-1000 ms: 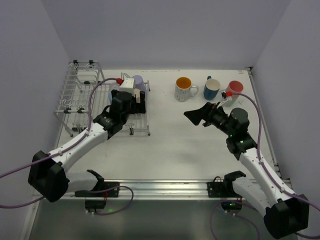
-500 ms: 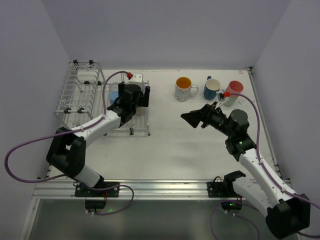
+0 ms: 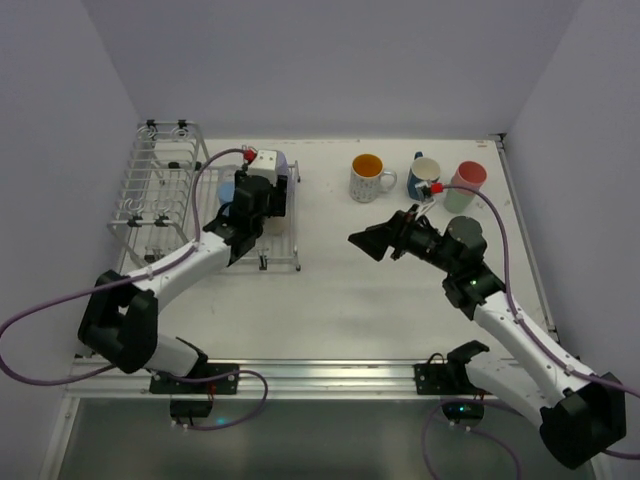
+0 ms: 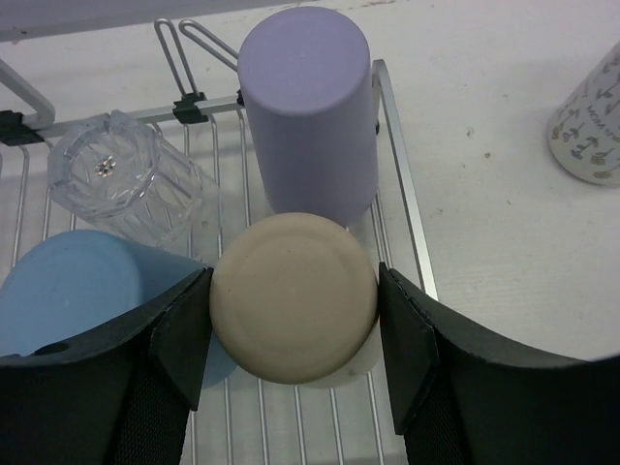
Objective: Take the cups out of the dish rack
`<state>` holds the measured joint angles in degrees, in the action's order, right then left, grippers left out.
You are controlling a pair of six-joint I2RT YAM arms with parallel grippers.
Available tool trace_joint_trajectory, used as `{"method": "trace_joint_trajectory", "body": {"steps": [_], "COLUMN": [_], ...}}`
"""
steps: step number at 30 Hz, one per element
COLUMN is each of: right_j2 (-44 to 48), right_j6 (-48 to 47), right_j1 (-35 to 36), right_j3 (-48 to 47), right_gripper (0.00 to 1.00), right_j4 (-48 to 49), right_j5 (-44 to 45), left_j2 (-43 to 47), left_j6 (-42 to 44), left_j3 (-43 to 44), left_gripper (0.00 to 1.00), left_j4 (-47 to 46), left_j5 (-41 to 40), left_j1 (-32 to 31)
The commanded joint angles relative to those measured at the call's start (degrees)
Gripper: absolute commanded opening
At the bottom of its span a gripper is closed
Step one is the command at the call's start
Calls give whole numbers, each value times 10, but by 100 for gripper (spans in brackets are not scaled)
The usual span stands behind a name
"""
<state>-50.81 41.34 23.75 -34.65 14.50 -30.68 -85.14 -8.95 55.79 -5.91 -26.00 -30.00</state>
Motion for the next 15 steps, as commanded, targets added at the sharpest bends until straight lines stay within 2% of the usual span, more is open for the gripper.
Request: {"method": "trace_joint_trajectory", "body": {"steps": [1, 5, 8, 15], "right_j2": [-10, -48, -85, -140], "right_j6": [-7, 1, 31, 66], "right_j1": [29, 83, 106, 132], "right_j3": [-41, -59, -60, -87], "right_gripper": [94, 94, 94, 93], "right_j4": [14, 34, 91, 169], "right_j5": [24, 47, 40, 28], "left_j2": [93, 184, 256, 380], "left_j6": [-40, -77, -108, -209], "left_j3": [-28, -48, -60, -115], "left_gripper": [39, 30, 26, 23], "left_j4": [-47, -41, -36, -59], "left_j5": [35, 109, 141, 228], "left_j1": [3, -3, -5, -5]}}
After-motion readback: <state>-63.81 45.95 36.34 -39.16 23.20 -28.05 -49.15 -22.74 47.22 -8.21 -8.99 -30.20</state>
